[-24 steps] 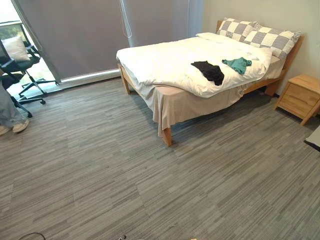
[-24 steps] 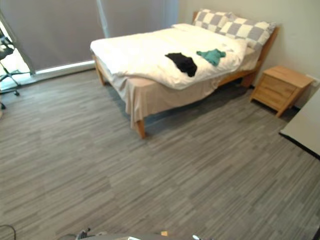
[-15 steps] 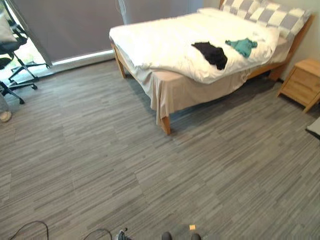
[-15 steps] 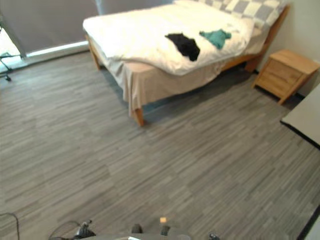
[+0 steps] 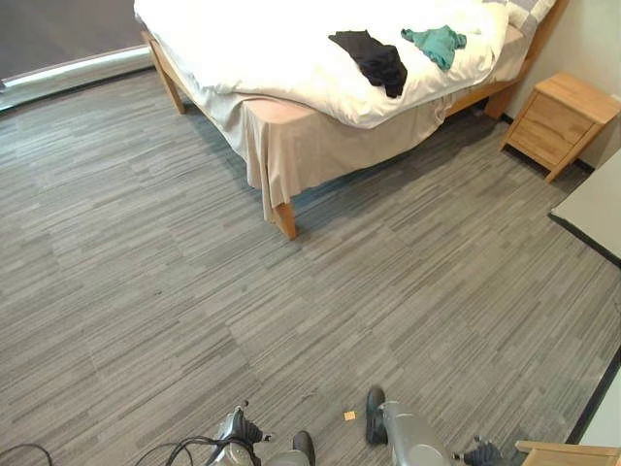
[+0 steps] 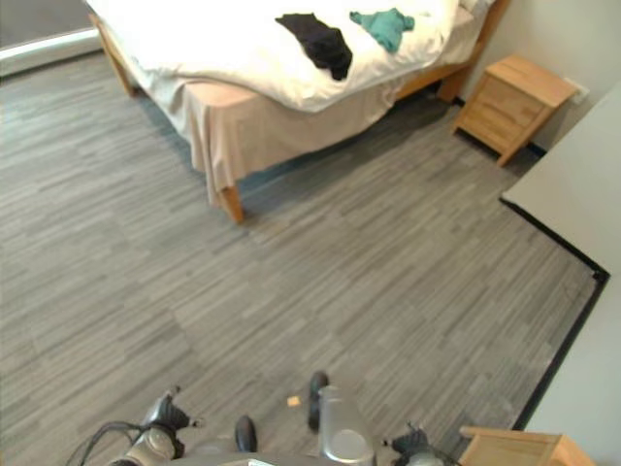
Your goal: Tidy up the quilt and then pick up the clothes from the bed and put them into the laundry hamper.
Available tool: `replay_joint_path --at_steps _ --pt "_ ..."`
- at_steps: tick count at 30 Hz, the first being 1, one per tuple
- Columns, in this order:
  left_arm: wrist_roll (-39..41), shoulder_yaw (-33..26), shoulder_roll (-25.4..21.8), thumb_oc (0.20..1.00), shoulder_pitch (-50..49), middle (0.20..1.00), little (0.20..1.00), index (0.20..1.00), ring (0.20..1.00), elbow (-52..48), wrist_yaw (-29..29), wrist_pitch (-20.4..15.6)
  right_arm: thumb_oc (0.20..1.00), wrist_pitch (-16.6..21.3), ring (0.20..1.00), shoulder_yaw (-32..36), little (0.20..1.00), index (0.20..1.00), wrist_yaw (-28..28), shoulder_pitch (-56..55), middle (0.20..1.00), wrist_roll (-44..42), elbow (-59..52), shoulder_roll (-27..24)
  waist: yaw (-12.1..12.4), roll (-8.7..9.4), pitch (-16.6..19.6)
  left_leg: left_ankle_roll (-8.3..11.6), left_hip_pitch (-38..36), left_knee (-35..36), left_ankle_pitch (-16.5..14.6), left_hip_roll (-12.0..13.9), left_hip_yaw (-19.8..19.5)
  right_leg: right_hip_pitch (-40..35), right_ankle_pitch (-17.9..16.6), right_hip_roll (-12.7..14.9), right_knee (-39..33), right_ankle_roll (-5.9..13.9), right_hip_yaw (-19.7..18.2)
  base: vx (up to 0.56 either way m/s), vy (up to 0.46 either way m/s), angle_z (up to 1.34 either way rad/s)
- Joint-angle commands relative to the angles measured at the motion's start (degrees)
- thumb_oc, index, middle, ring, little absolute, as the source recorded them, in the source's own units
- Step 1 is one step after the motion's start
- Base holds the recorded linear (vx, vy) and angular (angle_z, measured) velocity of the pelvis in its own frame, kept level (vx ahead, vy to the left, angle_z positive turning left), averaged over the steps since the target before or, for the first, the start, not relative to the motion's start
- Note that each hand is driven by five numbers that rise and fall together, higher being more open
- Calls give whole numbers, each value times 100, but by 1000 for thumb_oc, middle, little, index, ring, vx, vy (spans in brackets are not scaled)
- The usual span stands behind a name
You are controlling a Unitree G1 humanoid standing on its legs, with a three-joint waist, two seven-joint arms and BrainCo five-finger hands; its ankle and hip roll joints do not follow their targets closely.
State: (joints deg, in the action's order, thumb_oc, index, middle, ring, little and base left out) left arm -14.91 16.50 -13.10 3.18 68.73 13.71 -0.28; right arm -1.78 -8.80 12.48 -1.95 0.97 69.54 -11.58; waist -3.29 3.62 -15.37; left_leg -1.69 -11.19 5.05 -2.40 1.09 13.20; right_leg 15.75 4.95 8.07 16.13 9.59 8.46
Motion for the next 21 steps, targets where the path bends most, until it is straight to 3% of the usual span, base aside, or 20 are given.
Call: replay_joint_path --at_steps 1,2,4,6,7,8,9,10,11,12,14,15,16,17,18,19,20,21 --pt "-534 203 -5 1000 208 1000 1000 1000 1000 239 98 -82 1000 67 1000 174 1000 1000 161 42 1000 -397 148 12 -287 -129 113 458 -537 -5 -915 7 -309 -132 -1011 -119 -1608 305 -248 553 -117 21" --pt "-668 280 -4 1000 211 1000 1000 1000 1000 251 64 -102 1000 59 1000 145 1000 1000 128 -40 1000 -375 226 26 -405 -184 177 499 -808 -5 -1133 -13 -323 -7 -1091 -107 -1674 325 -323 396 -78 26" --pt "-699 300 -2 1000 183 1000 1000 1000 1000 256 53 -146 1000 69 1000 134 1000 1000 96 -148 1000 -353 299 21 -445 -228 232 516 -991 -5 -1261 -5 -346 -50 -1068 -135 -1637 290 -352 514 -111 13" --pt "-666 304 39 1000 154 1000 1000 1000 1000 235 68 -148 1000 70 1000 60 1000 1000 56 -178 1000 -271 366 -54 -514 -397 249 613 -1086 -385 -868 198 -374 -194 -1048 -356 -1469 91 -379 564 -174 20" --pt "-538 263 73 1000 200 1000 1000 1000 1000 201 94 -150 1000 73 1000 -16 1000 1000 27 -102 1000 -153 393 -100 -522 -467 241 769 -825 -1206 -422 383 -338 -330 -1006 -447 -1435 -39 -324 526 -392 10" --pt "-353 255 26 1000 271 1000 1000 1000 1000 -24 171 -186 1000 53 1000 -168 1000 1000 50 -33 1000 34 364 -193 -373 -384 88 913 108 -3063 428 580 -478 -748 -878 -446 -1550 -317 -196 419 -469 -16" --pt "-210 218 -4 1000 343 1000 1000 1000 1000 -237 303 -207 1000 59 1000 -172 1000 1000 119 49 1000 76 250 -287 -270 -265 -42 919 674 -4016 776 586 -599 -976 -805 -395 -1629 -478 -140 370 -491 -11" --pt "18 159 2 1000 473 1000 1000 1000 1000 -302 483 -203 1000 82 1000 -221 1000 1000 192 260 1000 99 137 -386 -154 -119 -157 865 1079 -4639 688 648 -500 -1178 -728 -334 -1708 -580 -133 180 -251 -9" --pt "18 158 -1 1000 478 1000 1000 1000 1000 -301 483 -203 1000 82 1000 -220 1000 1000 192 265 1000 99 138 -383 -163 -106 -147 861 1105 -4643 698 635 -506 -1161 -734 -320 -1709 -579 -128 346 -194 -3" --pt "276 84 85 1000 536 1000 1000 1000 1000 -344 575 -270 1000 69 1000 -342 1000 1000 233 487 1000 221 39 -474 24 2 -203 778 1550 -4698 407 658 -319 -1466 -550 -298 -1851 -592 -211 225 -74 -16" --pt "407 35 112 1000 547 1000 1000 1000 1000 -390 590 -305 1000 57 1000 -413 1000 1000 223 541 1000 315 10 -516 124 67 -182 769 1794 -4469 318 620 -161 -1653 -482 -237 -1949 -556 -231 432 -24 -10" --pt "433 17 144 1000 492 1000 1000 1000 1000 -513 547 -341 1000 59 1000 -460 1000 1000 212 557 1000 416 -90 -581 241 46 -84 730 1969 -3331 229 595 170 -2010 -302 -211 -2080 -459 -228 657 83 0" --pt "408 27 153 1000 471 1000 1000 1000 1000 -537 537 -333 1000 72 1000 -471 1000 1000 229 571 1000 423 -122 -597 281 24 -45 694 1961 -2696 246 531 304 -2123 -213 -203 -2091 -421 -232 510 96 -2" --pt "408 27 153 1000 471 1000 1000 1000 1000 -538 537 -332 1000 72 1000 -471 1000 1000 229 571 1000 423 -123 -596 284 38 -37 689 1950 -2652 274 511 316 -2112 -220 -188 -2093 -418 -238 588 170 -1" --pt "185 90 155 1000 404 1000 1000 1000 1000 -533 504 -312 1000 105 1000 -440 1000 1000 204 561 1000 417 -171 -586 385 -61 100 711 1963 -1162 611 408 612 -2480 52 -301 -2113 -341 -197 629 186 14" --pt "104 96 165 1000 378 1000 1000 1000 1000 -469 492 -286 1000 109 1000 -405 1000 1000 230 554 1000 419 -148 -570 420 -74 143 779 2038 -787 678 438 712 -2666 215 -316 -2113 -299 -188 596 179 22" --pt "97 97 167 1000 377 1000 1000 1000 1000 -465 496 -288 1000 113 1000 -404 1000 1000 234 551 1000 421 -146 -567 429 -77 143 742 2032 -707 796 440 767 -2633 177 -324 -2113 -311 -182 552 150 20" --pt "292 -133 235 1000 218 1000 1000 1000 1000 -250 508 -236 1000 94 1000 -342 1000 1000 263 513 1000 417 -39 -487 520 -70 279 677 1954 -113 943 461 868 -2960 313 -386 -2113 -253 -148 534 125 1"
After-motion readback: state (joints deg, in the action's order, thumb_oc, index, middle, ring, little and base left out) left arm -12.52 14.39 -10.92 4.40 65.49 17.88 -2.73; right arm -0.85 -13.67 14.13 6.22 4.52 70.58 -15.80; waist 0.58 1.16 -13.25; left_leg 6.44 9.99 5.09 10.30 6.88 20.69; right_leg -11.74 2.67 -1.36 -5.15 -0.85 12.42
